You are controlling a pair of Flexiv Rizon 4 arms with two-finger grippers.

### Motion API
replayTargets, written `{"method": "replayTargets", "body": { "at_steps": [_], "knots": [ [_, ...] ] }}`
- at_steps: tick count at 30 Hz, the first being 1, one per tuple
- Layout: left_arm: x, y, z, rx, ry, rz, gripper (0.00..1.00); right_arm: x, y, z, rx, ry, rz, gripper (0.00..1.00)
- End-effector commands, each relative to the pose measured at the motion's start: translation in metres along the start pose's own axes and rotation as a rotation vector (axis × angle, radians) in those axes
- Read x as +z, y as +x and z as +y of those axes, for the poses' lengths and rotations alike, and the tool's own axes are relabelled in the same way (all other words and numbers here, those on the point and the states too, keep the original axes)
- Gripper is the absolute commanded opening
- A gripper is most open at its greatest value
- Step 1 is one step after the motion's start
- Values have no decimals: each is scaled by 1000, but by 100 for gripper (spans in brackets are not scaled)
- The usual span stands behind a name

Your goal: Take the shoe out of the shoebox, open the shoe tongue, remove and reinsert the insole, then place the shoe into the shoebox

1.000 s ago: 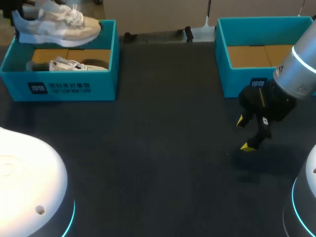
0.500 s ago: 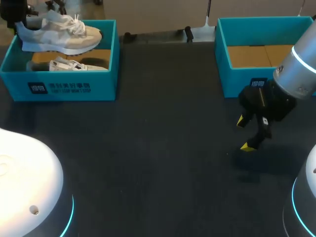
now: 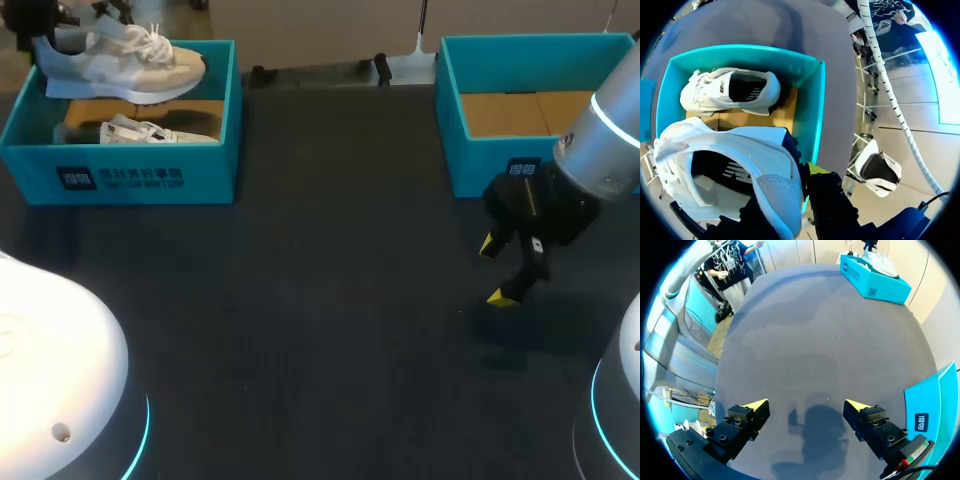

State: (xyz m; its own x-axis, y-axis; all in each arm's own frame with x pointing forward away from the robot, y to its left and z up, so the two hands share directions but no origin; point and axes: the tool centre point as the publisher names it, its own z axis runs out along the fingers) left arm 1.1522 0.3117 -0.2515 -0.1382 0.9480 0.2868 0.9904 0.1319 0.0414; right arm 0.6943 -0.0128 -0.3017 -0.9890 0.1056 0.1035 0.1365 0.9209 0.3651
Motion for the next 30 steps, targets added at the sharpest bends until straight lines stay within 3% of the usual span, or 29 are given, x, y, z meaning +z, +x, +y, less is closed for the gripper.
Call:
{"method": "replayTargets", "body": {
  "at_steps": [1,4,12,30],
  "knots": [
    [4,-7,5,-13,-6,-1,0,0,1,0,1,3,-2,100],
    [10,-12,7,-25,-29,9,0,0,1,0,1,3,-2,100],
    [35,-18,4,-42,13,3,0,0,1,0,1,3,-2,100],
    [51,-23,19,3,-19,-13,0,0,1,0,1,3,-2,100]
  ]
}}
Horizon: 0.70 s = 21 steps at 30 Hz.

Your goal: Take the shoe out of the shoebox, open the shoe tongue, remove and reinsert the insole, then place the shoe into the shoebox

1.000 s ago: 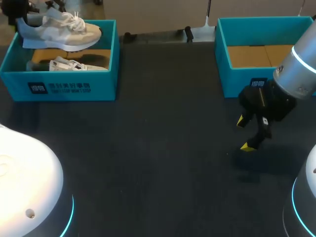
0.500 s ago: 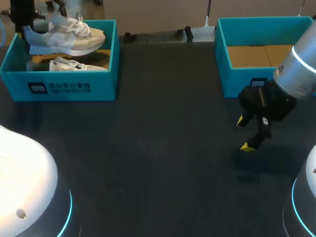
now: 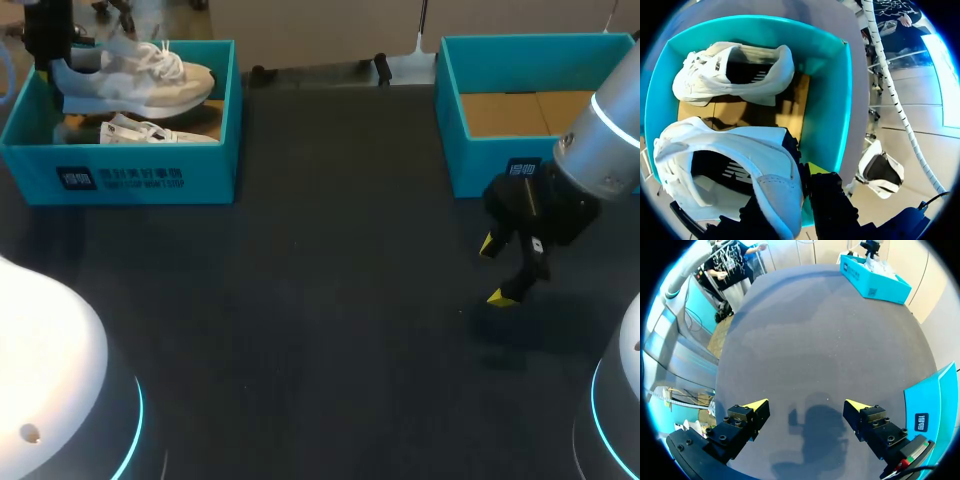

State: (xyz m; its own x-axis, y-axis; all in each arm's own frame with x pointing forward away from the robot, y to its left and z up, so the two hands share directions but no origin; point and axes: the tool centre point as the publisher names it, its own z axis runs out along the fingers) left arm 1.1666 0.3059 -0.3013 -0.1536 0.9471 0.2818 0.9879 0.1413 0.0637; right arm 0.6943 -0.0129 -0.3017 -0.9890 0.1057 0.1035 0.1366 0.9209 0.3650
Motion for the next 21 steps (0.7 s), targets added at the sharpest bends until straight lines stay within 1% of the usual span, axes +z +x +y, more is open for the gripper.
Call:
{"method": "replayTargets", "body": {
  "at_steps": [1,13,21],
  "knots": [
    [6,-2,8,18,-3,-8,0,0,1,0,1,3,-2,100],
    [21,-10,20,27,4,-8,0,0,1,0,1,3,-2,100],
    [24,-14,28,41,-3,-28,0,0,1,0,1,3,-2,100]
  ]
}}
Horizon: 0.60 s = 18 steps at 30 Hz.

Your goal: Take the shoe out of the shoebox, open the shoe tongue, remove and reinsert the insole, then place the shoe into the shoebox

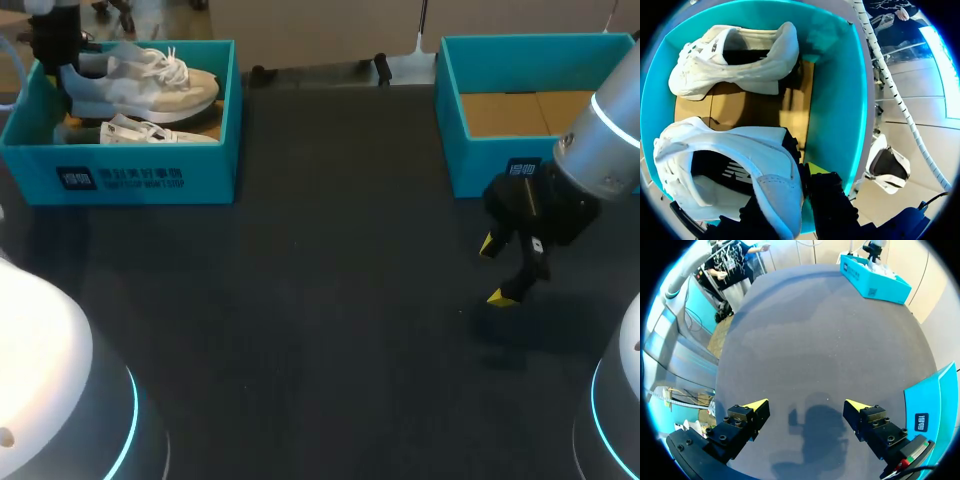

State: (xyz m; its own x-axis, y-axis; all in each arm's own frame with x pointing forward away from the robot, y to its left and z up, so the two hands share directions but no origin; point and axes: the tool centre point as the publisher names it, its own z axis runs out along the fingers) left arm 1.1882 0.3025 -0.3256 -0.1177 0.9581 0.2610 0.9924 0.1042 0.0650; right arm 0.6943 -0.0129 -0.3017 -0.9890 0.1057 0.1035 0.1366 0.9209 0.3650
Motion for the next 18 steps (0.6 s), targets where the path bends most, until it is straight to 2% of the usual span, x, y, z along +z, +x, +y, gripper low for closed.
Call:
{"method": "replayTargets", "body": {
  "at_steps": [1,10,18],
  "knots": [
    [2,-2,10,6,8,-5,0,0,1,0,1,3,-2,100],
    [10,-14,11,36,5,-5,0,0,1,0,1,3,-2,100],
    [21,-16,13,51,5,9,0,0,1,0,1,3,-2,100]
  ]
}}
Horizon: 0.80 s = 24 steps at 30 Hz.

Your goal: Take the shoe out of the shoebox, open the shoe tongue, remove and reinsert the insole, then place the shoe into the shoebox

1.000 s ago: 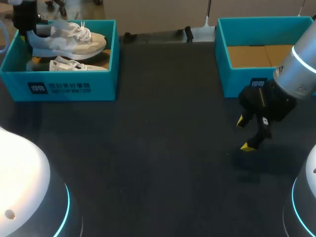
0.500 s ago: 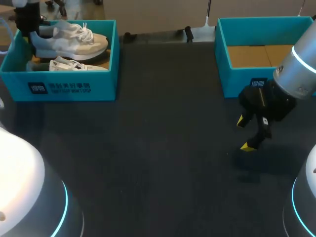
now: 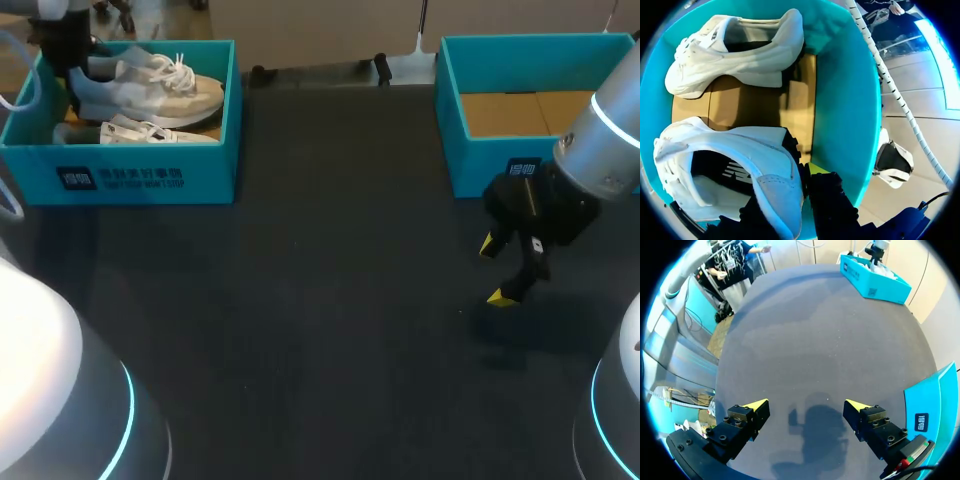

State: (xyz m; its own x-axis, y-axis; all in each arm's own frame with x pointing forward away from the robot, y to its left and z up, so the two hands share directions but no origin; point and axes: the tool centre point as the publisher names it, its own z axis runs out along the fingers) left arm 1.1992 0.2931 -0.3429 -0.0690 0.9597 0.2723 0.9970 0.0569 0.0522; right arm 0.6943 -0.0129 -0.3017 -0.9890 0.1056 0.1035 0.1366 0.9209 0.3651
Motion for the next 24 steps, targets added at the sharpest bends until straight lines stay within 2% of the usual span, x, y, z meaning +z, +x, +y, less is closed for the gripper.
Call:
{"method": "replayTargets", "body": {
  "at_steps": [1,10,15,24],
  "knots": [
    [8,-1,4,4,11,-5,0,0,1,0,1,3,-2,100],
    [19,-2,2,0,32,-22,0,0,1,0,1,3,-2,100],
    [21,-2,3,-3,33,-42,9,0,1,0,1,3,-2,100],
    [22,-6,6,2,39,-66,11,0,1,0,1,3,-2,100]
  ]
}}
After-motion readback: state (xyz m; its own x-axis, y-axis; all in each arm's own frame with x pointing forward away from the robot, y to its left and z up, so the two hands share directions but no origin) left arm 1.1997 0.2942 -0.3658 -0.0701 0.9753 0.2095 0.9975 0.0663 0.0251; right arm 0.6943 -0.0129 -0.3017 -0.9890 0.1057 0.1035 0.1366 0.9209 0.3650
